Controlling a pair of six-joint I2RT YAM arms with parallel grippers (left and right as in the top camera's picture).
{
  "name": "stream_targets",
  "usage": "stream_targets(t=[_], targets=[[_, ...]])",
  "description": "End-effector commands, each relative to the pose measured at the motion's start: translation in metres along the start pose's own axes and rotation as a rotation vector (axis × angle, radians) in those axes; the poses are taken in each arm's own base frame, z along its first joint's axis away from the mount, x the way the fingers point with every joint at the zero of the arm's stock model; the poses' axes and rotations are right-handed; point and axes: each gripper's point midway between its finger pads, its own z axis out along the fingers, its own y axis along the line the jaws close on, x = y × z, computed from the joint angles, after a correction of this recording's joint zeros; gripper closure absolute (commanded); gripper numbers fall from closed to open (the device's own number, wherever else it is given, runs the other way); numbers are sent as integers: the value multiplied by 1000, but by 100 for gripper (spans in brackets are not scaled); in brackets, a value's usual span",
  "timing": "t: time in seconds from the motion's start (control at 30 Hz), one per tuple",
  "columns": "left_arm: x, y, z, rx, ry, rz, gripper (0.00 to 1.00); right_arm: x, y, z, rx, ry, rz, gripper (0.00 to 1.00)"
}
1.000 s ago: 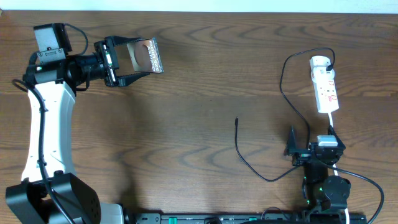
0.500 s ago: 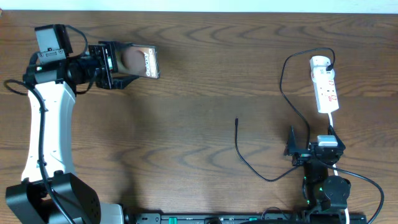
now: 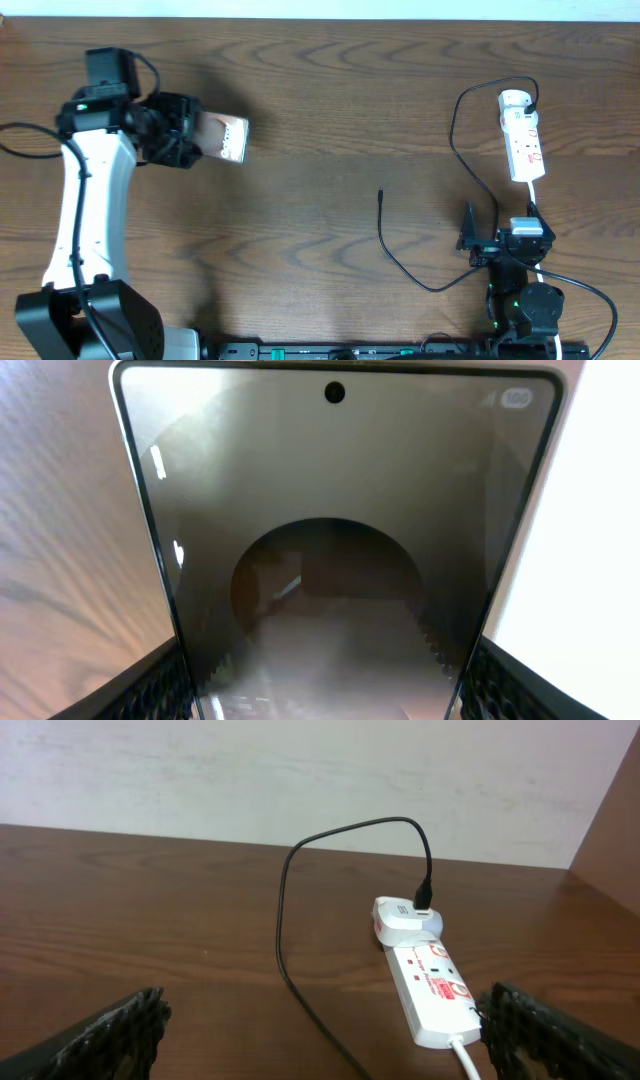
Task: Plug charger to phone and switch on socket
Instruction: 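Rotate the held phone and bring it toward table center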
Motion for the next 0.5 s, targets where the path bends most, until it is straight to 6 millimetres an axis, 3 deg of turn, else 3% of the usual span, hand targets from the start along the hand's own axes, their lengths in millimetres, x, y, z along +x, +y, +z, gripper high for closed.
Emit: stream_targets(t=[0.0, 0.47], targets=[[-2, 7, -2, -52, -115, 96, 93, 0, 3, 0, -12, -1, -11, 1], [6, 17, 26, -174, -185, 177, 93, 0, 3, 0, -12, -1, -11, 1]])
